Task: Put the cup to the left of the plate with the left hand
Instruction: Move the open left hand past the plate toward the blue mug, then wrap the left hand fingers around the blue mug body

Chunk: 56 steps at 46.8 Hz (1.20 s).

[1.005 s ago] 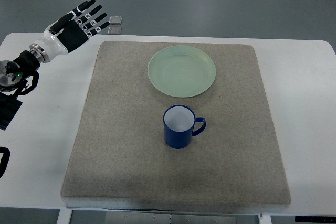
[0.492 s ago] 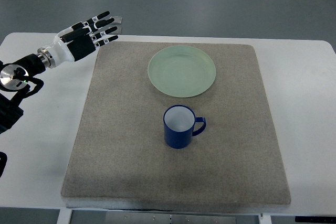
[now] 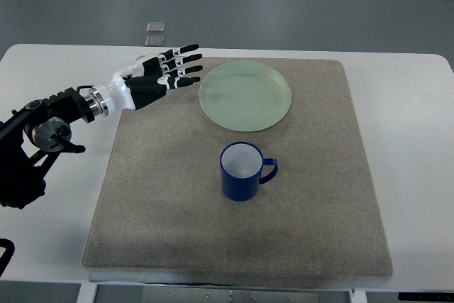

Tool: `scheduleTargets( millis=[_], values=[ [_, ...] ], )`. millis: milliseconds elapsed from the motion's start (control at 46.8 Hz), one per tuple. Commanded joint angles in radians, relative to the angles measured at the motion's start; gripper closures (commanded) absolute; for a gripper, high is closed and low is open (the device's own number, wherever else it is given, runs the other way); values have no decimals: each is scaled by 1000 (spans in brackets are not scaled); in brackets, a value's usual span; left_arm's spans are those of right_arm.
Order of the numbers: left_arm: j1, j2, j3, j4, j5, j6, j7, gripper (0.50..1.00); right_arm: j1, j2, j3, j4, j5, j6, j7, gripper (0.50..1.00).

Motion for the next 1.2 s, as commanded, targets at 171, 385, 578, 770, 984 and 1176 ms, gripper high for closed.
scheduleTargets(
  millis=[171, 385, 578, 770, 984, 1176],
  values=[
    [32, 10, 68, -63, 183, 0, -137, 501, 0, 0, 0, 0, 0, -2, 0, 568],
    [91, 34, 71, -97, 195, 0, -142, 501, 0, 0, 0, 0, 0, 0, 0, 568],
    [137, 82, 69, -171, 241, 0, -168, 501, 0, 0, 0, 0, 0, 0, 0, 568],
    [189, 94, 69, -244, 359, 0, -226, 501, 0, 0, 0, 0, 0, 0, 0, 568],
    [201, 73, 71, -252, 407, 0, -254, 501, 0, 0, 0, 0, 0, 0, 0, 568],
    [197, 34, 72, -220, 413, 0, -251, 501, 0, 0, 0, 0, 0, 0, 0, 568]
  ],
)
